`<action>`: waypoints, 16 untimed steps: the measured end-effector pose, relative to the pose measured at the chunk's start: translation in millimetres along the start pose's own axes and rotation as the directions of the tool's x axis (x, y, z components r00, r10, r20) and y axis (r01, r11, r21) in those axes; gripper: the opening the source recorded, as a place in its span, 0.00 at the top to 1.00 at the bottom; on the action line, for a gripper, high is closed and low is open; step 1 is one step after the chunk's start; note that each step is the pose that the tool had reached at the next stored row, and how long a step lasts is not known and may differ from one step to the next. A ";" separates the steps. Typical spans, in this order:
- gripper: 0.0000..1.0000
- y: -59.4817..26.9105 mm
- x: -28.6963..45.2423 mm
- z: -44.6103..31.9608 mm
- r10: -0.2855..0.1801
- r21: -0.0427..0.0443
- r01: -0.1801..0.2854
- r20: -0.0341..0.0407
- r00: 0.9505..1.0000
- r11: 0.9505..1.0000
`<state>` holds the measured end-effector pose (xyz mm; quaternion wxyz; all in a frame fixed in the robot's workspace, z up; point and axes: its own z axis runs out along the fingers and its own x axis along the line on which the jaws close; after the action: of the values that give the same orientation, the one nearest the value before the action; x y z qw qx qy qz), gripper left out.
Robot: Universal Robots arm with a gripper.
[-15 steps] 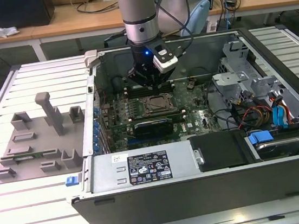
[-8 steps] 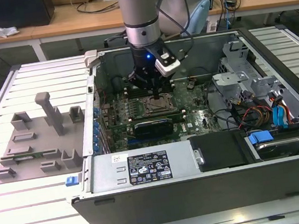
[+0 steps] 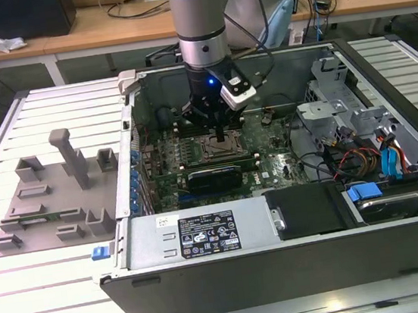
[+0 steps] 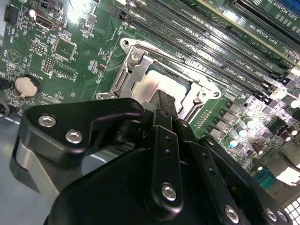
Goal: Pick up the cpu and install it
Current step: 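Install the first cpu locking lever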
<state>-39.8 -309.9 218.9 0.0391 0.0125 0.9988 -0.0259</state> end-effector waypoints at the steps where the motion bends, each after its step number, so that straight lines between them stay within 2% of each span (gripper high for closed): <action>1: 0.89 0.0 -0.3 0.2 0.000 0.000 0.000 -0.002 1.000 1.000; 2: 0.89 0.1 -0.9 0.5 -0.001 0.000 0.001 -0.009 1.000 1.000; 4: 0.89 0.1 -3.0 0.8 -0.002 0.001 0.002 -0.031 1.000 1.000; 5: 0.89 0.1 -3.5 0.8 -0.002 0.001 0.002 -0.037 0.999 1.000; 9: 0.89 0.1 -3.6 0.8 -0.002 0.001 0.002 -0.037 0.999 1.000; 13: 0.89 0.2 -8.4 1.3 -0.002 0.001 0.002 -0.041 0.999 1.000; 16: 0.89 -2.6 -9.0 1.7 -0.002 0.001 0.002 -0.042 0.999 1.000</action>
<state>-30.8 -312.8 218.1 0.0180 0.0120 0.9994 -0.0262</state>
